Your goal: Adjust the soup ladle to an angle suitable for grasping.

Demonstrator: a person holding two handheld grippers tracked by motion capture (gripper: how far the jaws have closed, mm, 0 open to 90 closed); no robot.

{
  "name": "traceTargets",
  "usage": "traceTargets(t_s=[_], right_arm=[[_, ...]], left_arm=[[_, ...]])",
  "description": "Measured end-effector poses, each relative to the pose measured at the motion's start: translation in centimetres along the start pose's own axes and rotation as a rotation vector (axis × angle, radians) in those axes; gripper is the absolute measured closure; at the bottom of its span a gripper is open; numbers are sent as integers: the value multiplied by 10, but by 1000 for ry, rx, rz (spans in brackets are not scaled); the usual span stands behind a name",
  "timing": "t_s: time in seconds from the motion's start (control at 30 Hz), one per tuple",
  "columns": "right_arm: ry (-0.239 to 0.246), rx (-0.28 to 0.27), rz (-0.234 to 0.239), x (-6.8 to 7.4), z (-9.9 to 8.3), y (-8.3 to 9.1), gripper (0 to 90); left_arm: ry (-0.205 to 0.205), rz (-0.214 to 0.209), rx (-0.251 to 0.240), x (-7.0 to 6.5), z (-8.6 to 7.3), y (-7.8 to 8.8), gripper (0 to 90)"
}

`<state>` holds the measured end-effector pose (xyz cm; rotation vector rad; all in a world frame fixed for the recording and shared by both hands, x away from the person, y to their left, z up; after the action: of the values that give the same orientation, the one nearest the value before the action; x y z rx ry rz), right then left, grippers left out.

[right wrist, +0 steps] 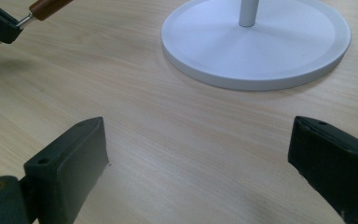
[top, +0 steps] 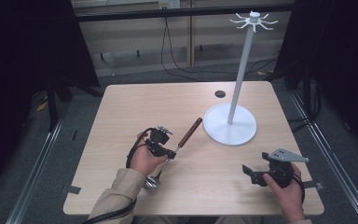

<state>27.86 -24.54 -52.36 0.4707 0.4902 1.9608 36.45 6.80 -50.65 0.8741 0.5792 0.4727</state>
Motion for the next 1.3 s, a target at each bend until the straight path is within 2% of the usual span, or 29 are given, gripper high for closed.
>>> traceTargets(t_s=[0.07, 0.1, 0.13, 0.17, 0.2, 0.27, 0.3, 0.33, 0.37, 0.4, 0.47, 0.53, 0.57, 0.6, 0.67, 0.7, 0.73, 0.77, 0.8, 0.83, 0.87, 0.97, 1.0, 1.03, 1.1, 1.17, 1.23, 1.3], right_arm=[[1, 1, -1, 1, 0, -1, 39], [1, 1, -1, 1, 0, -1, 39], [2, -1, 0, 1, 0, -1, 40], [0, 0, 0, 2, 0, -1, 40], [2, -2, 1, 2, 0, -1, 40], [6, -3, 4, 3, 1, -1, 40], [10, -5, 4, 3, 1, -2, 40], [5, -8, 5, 3, 2, -2, 40], [5, -8, 5, 3, 2, -2, 40], [-4, -11, 7, 4, 2, -2, 39], [-12, -36, 6, 7, 9, 0, 32], [-38, -71, 16, 11, 17, 2, 27], [-49, -91, 23, 14, 22, 3, 25], [-49, -91, 23, 14, 22, 3, 25], [-62, -126, 35, 22, 34, 6, 30], [-82, -148, 65, 31, 43, 6, 37], [-82, -148, 65, 31, 43, 6, 37], [-96, -163, 83, 40, 52, 3, 43], [-107, -168, 90, 43, 54, 2, 52], [-107, -168, 90, 43, 54, 2, 52], [-150, -185, 129, 52, 63, -2, 87], [-159, -197, 149, 60, 71, -6, 125], [-167, -212, 183, 69, 80, -8, 172], [-167, -212, 183, 69, 80, -8, 172], [-170, -225, 210, 80, 94, -10, 239], [-177, -225, 228, 84, 98, -11, 245], [-197, -224, 270, 96, 109, -15, 308], [-197, -224, 277, 98, 111, -16, 323]], left_arm=[[-34, 5, -27, 2, -1, 6, 859], [-34, 5, -27, 2, -1, 6, 858], [-29, -12, -70, 2, 1, 12, 859], [-29, -12, -70, 2, 1, 12, 858], [-29, -20, -122, -1, 3, 19, 858], [-39, -28, -161, -3, 6, 24, 858], [-39, -28, -161, -3, 6, 24, 858], [-32, -36, -209, -7, 9, 30, 858], [-32, -36, -209, -7, 9, 30, 858], [-42, -37, -230, -10, 11, 32, 858], [-65, -37, -254, -16, 13, 35, 857], [-73, -45, -291, -21, 16, 36, 857], [-73, -45, -291, -21, 16, 36, 857], [-76, -50, -306, -23, 17, 37, 857], [-90, -52, -332, -28, 20, 39, 857], [-93, -51, -343, -31, 22, 39, 857], [-100, -50, -354, -34, 23, 40, 857], [-107, -49, -371, -39, 26, 41, 857], [-120, -55, -396, -44, 29, 43, 857], [-120, -55, -396, -44, 29, 43, 857], [-125, -64, -408, -48, 30, 43, 857], [-139, -69, -433, -55, 33, 43, 856], [-141, -69, -440, -57, 34, 43, 856], [-140, -68, -442, -59, 34, 43, 857], [-149, -75, -456, -64, 36, 41, 856], [-151, -78, -457, -65, 36, 41, 856], [-148, -85, -470, -68, 38, 39, 856], [-148, -84, -469, -69, 38, 39, 856]])
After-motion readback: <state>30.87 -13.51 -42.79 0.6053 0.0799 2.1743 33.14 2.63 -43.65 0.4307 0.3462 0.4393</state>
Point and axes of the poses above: each handheld gripper's, and its own axes: y roughly backward along the jaws, z roughly out of its top, x roughly to its left, the point moved 7 cm from there along -y, roughly forward along the jaws, and after that the axes turned 1 degree about -z, right-handed, at the moved point
